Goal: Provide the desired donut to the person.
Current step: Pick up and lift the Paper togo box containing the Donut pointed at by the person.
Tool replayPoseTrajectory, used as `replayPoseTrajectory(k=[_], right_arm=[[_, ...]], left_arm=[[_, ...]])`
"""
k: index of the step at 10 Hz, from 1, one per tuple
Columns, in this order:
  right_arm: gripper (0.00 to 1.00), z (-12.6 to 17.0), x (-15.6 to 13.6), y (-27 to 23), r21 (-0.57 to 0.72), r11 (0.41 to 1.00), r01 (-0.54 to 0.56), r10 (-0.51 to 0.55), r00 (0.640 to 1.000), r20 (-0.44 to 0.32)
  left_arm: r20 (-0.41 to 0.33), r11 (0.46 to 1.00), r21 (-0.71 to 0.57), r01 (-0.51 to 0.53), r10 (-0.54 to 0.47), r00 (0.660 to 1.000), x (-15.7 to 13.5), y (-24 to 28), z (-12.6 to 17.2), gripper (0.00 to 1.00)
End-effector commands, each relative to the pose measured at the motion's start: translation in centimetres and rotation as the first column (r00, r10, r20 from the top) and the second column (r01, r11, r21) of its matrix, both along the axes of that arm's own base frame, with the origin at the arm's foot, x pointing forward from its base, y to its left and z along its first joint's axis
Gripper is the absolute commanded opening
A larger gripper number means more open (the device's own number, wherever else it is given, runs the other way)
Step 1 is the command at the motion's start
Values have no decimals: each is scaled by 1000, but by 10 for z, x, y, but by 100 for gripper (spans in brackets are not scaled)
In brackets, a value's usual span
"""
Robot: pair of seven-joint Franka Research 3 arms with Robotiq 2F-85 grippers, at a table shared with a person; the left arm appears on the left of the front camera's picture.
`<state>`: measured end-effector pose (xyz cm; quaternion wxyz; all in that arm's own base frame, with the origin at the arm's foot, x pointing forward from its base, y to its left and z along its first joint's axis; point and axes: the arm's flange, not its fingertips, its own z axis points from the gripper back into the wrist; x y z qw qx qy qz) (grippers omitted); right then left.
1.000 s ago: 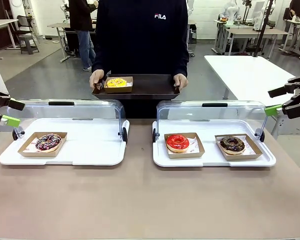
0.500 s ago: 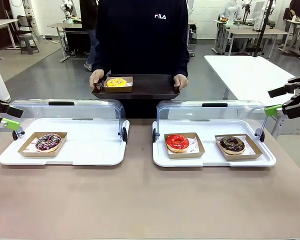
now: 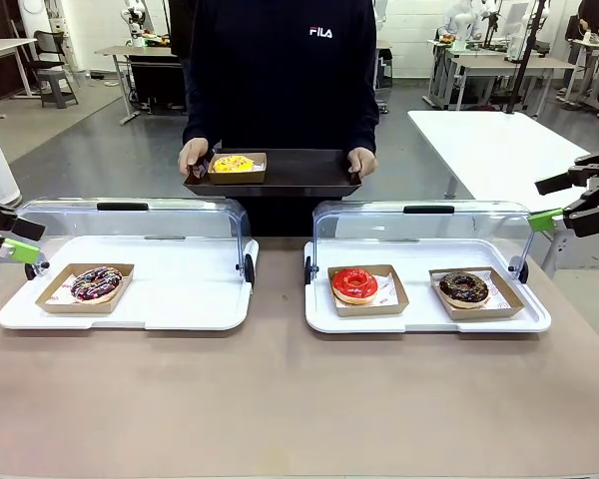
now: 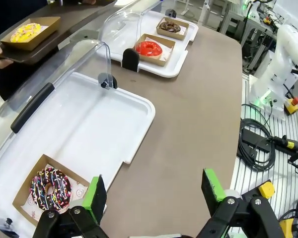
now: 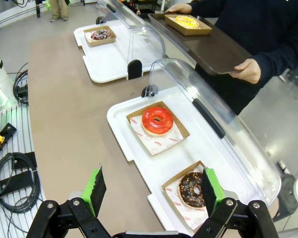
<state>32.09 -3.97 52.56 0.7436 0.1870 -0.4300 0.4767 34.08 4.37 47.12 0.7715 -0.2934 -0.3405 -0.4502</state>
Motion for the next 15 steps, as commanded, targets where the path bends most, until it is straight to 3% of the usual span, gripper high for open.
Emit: replayPoseTrajectory(k=[1,15], right_arm=[[100,-1,3,2,22,1000,-11,11,1000,5],[100,-1,3,2,22,1000,-11,11,1000,5]], left_arm=[[-31,998,57,-20,22,999,-5,-2,7,100],[-7,1000,13,-1,1,1000,0,-1,1,100]])
